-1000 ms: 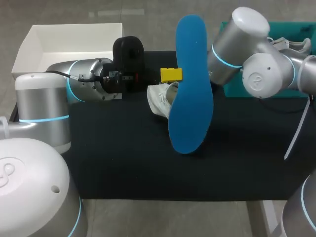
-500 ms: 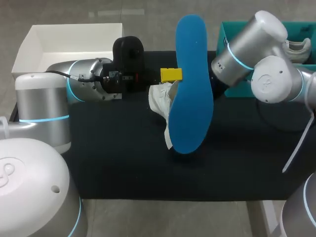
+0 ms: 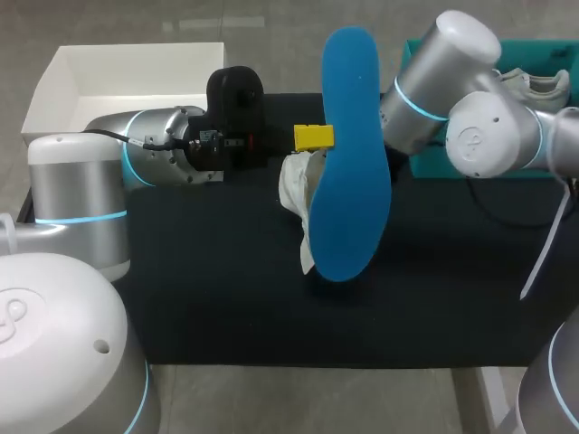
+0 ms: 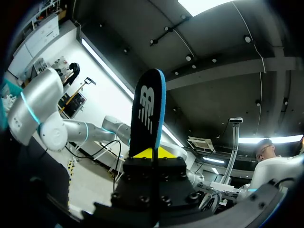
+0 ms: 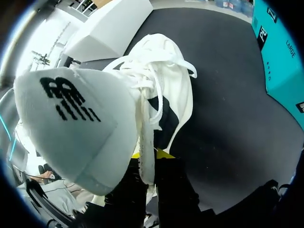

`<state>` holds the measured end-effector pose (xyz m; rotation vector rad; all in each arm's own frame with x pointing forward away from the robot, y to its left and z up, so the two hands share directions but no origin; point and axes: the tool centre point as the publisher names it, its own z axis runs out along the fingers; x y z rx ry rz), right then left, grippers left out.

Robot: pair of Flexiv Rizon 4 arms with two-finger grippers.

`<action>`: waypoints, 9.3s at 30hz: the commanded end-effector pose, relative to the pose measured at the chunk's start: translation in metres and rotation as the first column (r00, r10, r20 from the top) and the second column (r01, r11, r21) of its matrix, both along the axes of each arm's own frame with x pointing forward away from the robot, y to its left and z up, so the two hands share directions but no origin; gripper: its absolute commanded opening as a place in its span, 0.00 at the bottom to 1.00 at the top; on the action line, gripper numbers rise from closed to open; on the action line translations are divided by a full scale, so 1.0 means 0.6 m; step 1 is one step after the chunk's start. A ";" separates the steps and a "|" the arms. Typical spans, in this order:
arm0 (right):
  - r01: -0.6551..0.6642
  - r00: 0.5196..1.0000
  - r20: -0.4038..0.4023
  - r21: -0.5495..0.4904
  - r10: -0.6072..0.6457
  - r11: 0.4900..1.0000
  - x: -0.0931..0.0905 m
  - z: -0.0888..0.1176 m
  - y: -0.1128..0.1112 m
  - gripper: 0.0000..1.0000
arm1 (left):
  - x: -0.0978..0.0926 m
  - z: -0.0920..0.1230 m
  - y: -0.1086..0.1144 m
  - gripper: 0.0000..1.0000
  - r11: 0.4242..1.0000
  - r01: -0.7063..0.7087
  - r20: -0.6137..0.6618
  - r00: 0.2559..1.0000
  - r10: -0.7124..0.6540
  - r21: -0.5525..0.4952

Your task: Take the shoe out of the shoebox, open the shoe tongue, remove and reinsert the insole, then place the shoe into the shoebox

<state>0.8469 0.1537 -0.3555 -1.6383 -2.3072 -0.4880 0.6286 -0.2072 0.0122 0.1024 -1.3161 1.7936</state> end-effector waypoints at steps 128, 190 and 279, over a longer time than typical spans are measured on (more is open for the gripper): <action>0.329 0.944 -0.305 0.827 -0.127 0.457 -0.065 0.388 -0.119 1.00 | 0.069 -0.026 0.008 0.00 0.996 -0.026 0.574 0.816 0.068 -0.081; 0.324 0.946 -0.299 0.830 -0.128 0.453 -0.061 0.393 -0.117 1.00 | 0.197 -0.192 -0.012 0.00 0.980 0.168 0.610 -0.767 0.197 -0.105; 0.330 0.942 -0.312 0.798 -0.123 0.505 -0.031 0.348 -0.046 0.00 | 0.318 -0.163 -0.045 1.00 0.760 -0.034 0.420 -0.817 -0.395 0.648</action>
